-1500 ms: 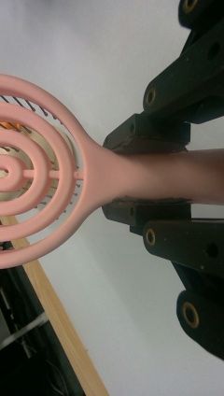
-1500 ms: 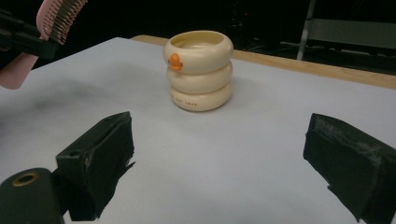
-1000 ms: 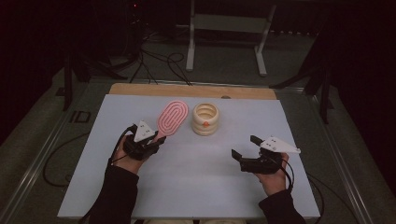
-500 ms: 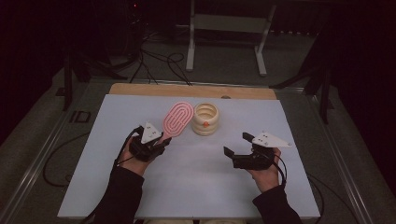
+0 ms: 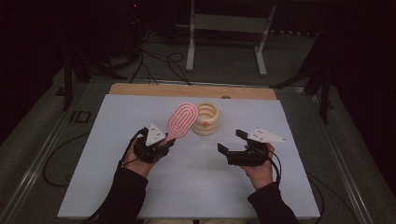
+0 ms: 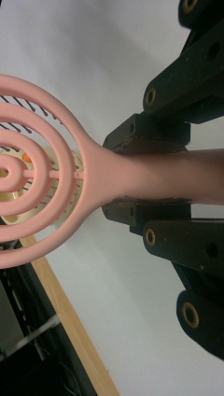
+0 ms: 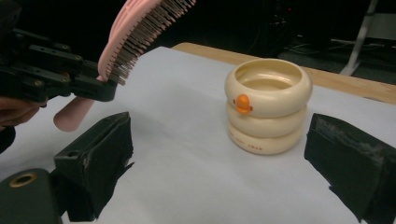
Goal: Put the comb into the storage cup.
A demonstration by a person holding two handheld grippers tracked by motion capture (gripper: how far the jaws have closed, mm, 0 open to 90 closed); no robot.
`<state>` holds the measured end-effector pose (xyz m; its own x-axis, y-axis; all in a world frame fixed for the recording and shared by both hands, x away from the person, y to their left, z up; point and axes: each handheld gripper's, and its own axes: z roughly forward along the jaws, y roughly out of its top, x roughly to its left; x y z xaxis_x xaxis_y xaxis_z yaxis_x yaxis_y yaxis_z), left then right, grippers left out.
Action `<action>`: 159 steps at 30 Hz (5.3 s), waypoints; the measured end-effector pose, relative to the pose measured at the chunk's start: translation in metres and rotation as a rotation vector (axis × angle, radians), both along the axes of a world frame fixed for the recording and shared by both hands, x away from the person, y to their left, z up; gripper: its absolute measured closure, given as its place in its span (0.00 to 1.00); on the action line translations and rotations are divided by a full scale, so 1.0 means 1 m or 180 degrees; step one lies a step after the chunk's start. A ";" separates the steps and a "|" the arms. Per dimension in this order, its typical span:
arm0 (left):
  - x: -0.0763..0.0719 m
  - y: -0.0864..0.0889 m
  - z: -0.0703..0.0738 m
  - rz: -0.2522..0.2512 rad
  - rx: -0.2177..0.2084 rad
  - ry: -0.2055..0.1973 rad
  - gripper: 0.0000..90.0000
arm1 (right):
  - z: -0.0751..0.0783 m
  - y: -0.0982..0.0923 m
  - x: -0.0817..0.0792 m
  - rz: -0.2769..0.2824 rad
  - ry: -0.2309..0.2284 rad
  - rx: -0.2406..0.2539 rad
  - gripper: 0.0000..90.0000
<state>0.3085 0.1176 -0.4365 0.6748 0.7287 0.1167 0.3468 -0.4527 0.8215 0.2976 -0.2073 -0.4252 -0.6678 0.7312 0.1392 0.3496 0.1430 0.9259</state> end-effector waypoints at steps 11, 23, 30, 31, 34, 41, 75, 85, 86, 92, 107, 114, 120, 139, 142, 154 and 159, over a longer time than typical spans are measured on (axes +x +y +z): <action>-0.001 -0.008 -0.003 -0.0031 0.0029 -0.0011 0.78 | 0.004 0.016 0.006 0.0106 0.0033 0.0049 0.09; -0.003 -0.014 -0.004 -0.0069 0.0021 -0.0030 0.78 | 0.010 0.033 0.013 0.0175 0.0013 0.0096 0.09; -0.005 -0.015 -0.003 -0.0077 0.0012 -0.0046 0.78 | 0.013 0.045 0.019 0.0227 0.0015 0.0100 0.09; -0.005 -0.016 -0.003 -0.0080 0.0006 -0.0046 0.78 | 0.013 0.047 0.020 0.0235 0.0014 0.0106 0.09; -0.005 -0.017 -0.003 -0.0079 -0.0007 -0.0051 0.78 | 0.013 0.049 0.021 0.0229 0.0022 0.0125 0.09; -0.007 -0.020 -0.003 -0.0090 -0.0020 -0.0065 0.78 | 0.014 0.057 0.025 0.0231 0.0022 0.0187 0.09; -0.016 -0.026 -0.001 -0.0123 -0.0191 -0.0154 0.78 | 0.012 0.085 0.038 0.0244 0.0407 0.0474 0.32; -0.016 -0.026 -0.001 -0.0138 -0.0202 -0.0177 0.78 | 0.011 0.088 0.041 0.0258 0.0503 0.0613 0.50; -0.016 -0.026 -0.001 -0.0136 -0.0204 -0.0178 0.78 | 0.011 0.089 0.041 0.0267 0.0501 0.0627 0.52; -0.016 -0.026 -0.002 -0.0162 -0.0232 -0.0156 0.78 | 0.011 0.091 0.042 0.0285 0.0523 0.0671 0.60; -0.016 -0.027 -0.004 -0.0147 -0.0261 -0.0116 0.78 | 0.011 0.093 0.042 0.0352 0.0628 0.0747 0.67; -0.015 -0.028 -0.005 -0.0146 -0.0275 -0.0113 0.78 | 0.013 0.095 0.040 0.0377 0.0684 0.0730 0.69; -0.016 -0.026 -0.003 -0.0178 -0.0270 -0.0130 0.78 | 0.015 0.096 0.039 0.0422 0.0654 0.0755 0.70; -0.015 -0.018 0.002 -0.0159 -0.0407 -0.0113 0.60 | 0.017 0.098 0.039 0.0427 0.0646 0.0800 0.71; -0.014 -0.015 0.003 -0.0138 -0.0453 -0.0106 0.57 | 0.017 0.098 0.039 0.0426 0.0652 0.0810 0.71; -0.018 -0.002 0.011 -0.0014 -0.0573 -0.0133 0.26 | 0.019 0.093 0.042 0.0414 0.0644 0.0765 0.71; -0.022 0.008 0.012 0.0065 -0.0582 -0.0146 0.17 | 0.021 0.086 0.044 0.0370 0.0667 0.0773 0.71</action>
<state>0.2865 0.1253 -0.4245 0.6567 0.7541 0.0114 0.3148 -0.2878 0.9045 0.3420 -0.1211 -0.4044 -0.6832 0.5805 0.4431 0.5302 -0.0229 0.8476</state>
